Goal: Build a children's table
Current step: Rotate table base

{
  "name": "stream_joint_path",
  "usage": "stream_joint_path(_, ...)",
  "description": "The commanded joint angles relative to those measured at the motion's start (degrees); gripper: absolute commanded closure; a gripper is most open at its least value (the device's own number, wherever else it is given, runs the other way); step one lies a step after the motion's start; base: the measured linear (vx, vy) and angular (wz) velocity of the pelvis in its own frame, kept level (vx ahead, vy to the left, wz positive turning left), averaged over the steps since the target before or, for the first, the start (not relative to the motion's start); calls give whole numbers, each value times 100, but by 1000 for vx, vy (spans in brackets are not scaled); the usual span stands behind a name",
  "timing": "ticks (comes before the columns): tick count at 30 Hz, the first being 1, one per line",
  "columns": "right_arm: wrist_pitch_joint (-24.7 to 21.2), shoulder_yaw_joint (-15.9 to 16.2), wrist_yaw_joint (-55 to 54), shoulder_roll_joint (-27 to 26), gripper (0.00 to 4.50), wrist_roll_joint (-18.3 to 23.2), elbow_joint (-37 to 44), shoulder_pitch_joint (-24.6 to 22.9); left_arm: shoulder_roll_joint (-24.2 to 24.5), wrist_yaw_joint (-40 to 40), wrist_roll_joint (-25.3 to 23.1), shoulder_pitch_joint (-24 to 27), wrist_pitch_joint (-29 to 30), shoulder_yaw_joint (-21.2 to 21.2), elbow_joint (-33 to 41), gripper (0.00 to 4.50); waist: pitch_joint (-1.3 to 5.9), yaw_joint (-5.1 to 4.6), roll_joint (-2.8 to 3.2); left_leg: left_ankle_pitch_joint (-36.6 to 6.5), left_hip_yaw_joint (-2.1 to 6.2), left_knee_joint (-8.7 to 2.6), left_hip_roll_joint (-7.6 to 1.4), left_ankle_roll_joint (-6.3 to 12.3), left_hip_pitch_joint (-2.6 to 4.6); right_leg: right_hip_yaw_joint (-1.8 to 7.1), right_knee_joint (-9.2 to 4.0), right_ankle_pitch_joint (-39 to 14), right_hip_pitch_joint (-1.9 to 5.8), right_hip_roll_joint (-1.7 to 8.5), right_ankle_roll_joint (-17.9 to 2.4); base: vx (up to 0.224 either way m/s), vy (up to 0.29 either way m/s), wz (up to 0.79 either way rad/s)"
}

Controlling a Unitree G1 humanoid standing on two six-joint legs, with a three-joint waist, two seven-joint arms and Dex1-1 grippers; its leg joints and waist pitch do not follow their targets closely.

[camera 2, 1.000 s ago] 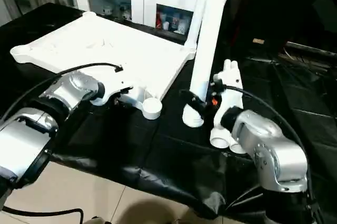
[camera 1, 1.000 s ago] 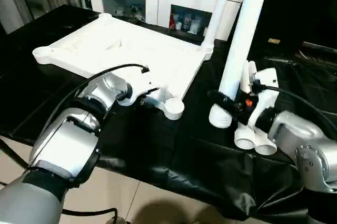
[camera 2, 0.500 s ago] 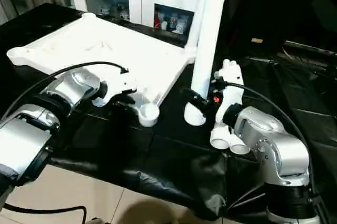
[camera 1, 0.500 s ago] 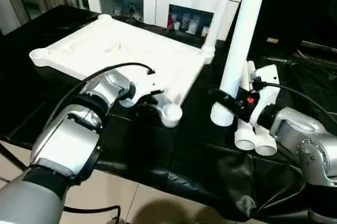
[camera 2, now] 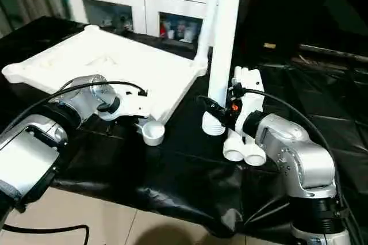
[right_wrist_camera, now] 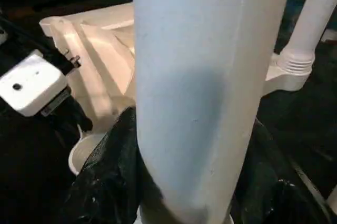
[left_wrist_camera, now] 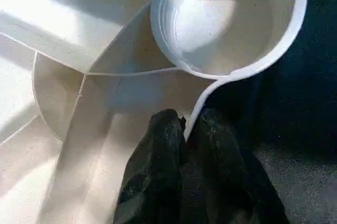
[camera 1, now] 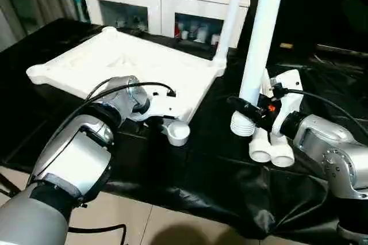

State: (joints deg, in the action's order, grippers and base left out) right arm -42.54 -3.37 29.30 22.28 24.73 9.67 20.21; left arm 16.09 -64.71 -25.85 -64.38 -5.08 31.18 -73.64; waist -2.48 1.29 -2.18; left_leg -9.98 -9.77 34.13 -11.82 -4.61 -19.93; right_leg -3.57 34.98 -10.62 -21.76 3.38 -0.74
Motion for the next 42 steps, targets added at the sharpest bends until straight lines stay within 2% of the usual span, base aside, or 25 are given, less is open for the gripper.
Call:
stream_joint_path(1,118,-25,1,-5,266,15,-39,155,-172,-283,269,424,346,-131,-303,412,308,43,-62,-1256,35,-361,-78,149,23,239,-569,-2169,224,426,-905,0,0,0)
stream_joint_path(3,137,-37,-5,-53,266,39,-60,171,-304,-488,616,447,634,-462,-267,413,316,66,-51,-1226,16,-357,-80,178,35,248,-543,-1892,220,424,-1056,0,0,0)
stream_joint_path(5,146,-41,3,-82,266,35,-72,179,-364,-573,767,451,794,-628,-250,417,335,97,-36,-1160,13,-356,-88,201,34,262,-513,-1644,230,435,-1166,0,0,0)
stream_joint_path(6,169,-33,-4,-142,266,41,-87,186,-412,-555,921,502,965,-799,-185,418,335,117,-38,-1147,8,-361,-91,216,34,263,-506,-1517,231,434,-1193,0,0,0)
stream_joint_path(8,204,-7,-5,-193,266,45,-103,184,-424,-424,1009,619,905,-887,-59,424,324,121,-36,-1180,16,-371,-101,217,29,255,-494,-1499,233,436,-1216,0,0,0)
stream_joint_path(11,275,43,-10,-250,266,29,-159,189,-433,-282,1078,828,641,-966,199,432,301,122,-50,-1320,28,-386,-97,203,14,239,-540,-1891,232,451,-1080,0,0,0)
stream_joint_path(13,309,68,-14,-285,266,17,-193,197,-398,-145,1026,982,393,-930,394,443,303,124,-55,-1396,33,-390,-104,183,30,241,-562,-2094,215,455,-981,0,0,0)
stream_joint_path(14,328,86,-19,-317,266,13,-212,203,-350,-20,961,1126,124,-869,557,447,285,116,-67,-1458,38,-404,-101,170,21,232,-575,-2238,207,445,-919,0,0,0)
stream_joint_path(16,340,96,-20,-351,266,4,-225,211,-302,71,909,1254,18,-843,729,449,292,116,-51,-1524,46,-409,-111,137,34,235,-589,-2411,192,459,-828,0,0,0)
stream_joint_path(17,349,101,-25,-377,266,3,-228,208,-262,88,962,1374,-157,-882,889,450,283,113,-75,-1573,49,-419,-117,129,39,231,-603,-2497,177,459,-791,0,0,0)
stream_joint_path(18,362,106,-32,-420,266,-2,-228,195,-198,185,1042,1540,-333,-972,1158,450,281,117,-59,-1603,54,-421,-112,116,37,234,-607,-2566,170,462,-750,0,0,0)
stream_joint_path(20,368,107,-34,-440,266,-5,-222,182,-171,249,1074,1600,-339,-1024,1285,403,281,104,-46,-1673,62,-433,-126,77,41,232,-610,-2650,152,465,-708,0,0,0)
stream_joint_path(21,377,106,-32,-453,266,-6,-224,168,-158,250,1138,1633,-261,-1096,1393,403,281,111,-48,-1700,58,-431,-126,60,54,239,-608,-2638,133,464,-703,0,0,0)
stream_joint_path(24,447,138,-34,-515,266,-12,-271,117,-24,139,1411,1799,-30,-1369,1933,380,286,113,-36,-1680,70,-456,-132,1,22,243,-578,-2435,143,467,-756,0,0,0)
stream_joint_path(26,489,166,-29,-569,266,-17,-328,114,49,272,1513,1790,-99,-1535,1984,357,298,115,-37,-1598,64,-455,-134,-19,12,254,-547,-2130,146,463,-816,0,0,0)
stream_joint_path(28,524,187,-26,-603,266,-24,-367,110,116,338,1567,1789,-165,-1599,1995,357,307,133,-40,-1465,57,-456,-142,-18,8,266,-512,-1810,152,465,-895,0,0,0)
stream_joint_path(31,609,275,-2,-708,266,-60,-514,147,316,224,1550,1777,-409,-1591,1851,356,354,187,-45,-994,44,-430,-144,52,-46,279,-396,-912,193,470,-1064,0,0,0)
stream_joint_path(33,611,291,10,-725,266,-66,-517,145,372,168,1533,1813,-427,-1565,1866,356,360,193,-33,-780,32,-419,-141,90,-58,275,-345,-483,193,451,-1154,0,0,0)
stream_joint_path(36,600,296,38,-715,266,-64,-499,145,492,55,1469,1823,-501,-1496,1806,356,341,207,-18,-854,20,-428,-149,76,-38,279,-344,-468,189,456,-1214,0,0,0)
stream_joint_path(41,613,277,54,-683,266,-50,-483,122,538,-71,1478,1726,-505,-1511,1622,356,314,215,-11,-1127,12,-441,-142,-38,-19,291,-399,-903,176,464,-1121,0,0,0)
stream_joint_path(42,618,276,55,-681,266,-52,-478,113,535,-120,1505,1707,-497,-1529,1587,374,312,217,-10,-1171,14,-442,-141,-64,-14,294,-407,-1013,175,469,-1087,0,0,0)
